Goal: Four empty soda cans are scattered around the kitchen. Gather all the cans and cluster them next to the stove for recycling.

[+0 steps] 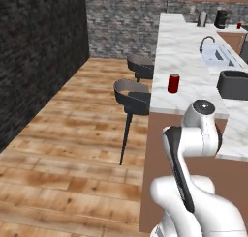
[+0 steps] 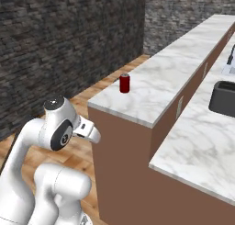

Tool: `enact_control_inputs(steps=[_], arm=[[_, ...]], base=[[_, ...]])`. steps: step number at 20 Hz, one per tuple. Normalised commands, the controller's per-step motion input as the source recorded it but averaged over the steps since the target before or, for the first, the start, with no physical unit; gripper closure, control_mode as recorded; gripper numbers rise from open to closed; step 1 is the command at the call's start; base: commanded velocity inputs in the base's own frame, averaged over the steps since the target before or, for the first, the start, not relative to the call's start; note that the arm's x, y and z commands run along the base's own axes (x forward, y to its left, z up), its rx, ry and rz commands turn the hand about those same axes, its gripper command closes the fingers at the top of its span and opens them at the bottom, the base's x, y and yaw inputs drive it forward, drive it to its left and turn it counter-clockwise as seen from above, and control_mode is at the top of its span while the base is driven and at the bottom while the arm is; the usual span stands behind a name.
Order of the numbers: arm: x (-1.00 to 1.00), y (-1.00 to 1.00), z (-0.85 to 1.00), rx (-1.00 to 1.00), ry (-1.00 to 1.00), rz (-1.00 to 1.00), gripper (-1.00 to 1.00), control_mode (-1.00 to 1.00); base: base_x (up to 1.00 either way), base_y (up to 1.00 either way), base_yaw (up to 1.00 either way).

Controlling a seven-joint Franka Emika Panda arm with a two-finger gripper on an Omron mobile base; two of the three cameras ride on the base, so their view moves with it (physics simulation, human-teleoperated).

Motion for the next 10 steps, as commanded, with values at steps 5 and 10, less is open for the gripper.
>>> enact_control_inputs(steps=[5, 10], arm=[[-0.12, 0.0, 0.67, -0.04, -0.01, 0.0, -1.0, -1.0], [0.0, 0.0, 0.63, -0.02, 0.0, 0.0, -1.0, -1.0]], base=[[0.0, 0.0, 0.0], [0.0, 0.0, 0.0]])
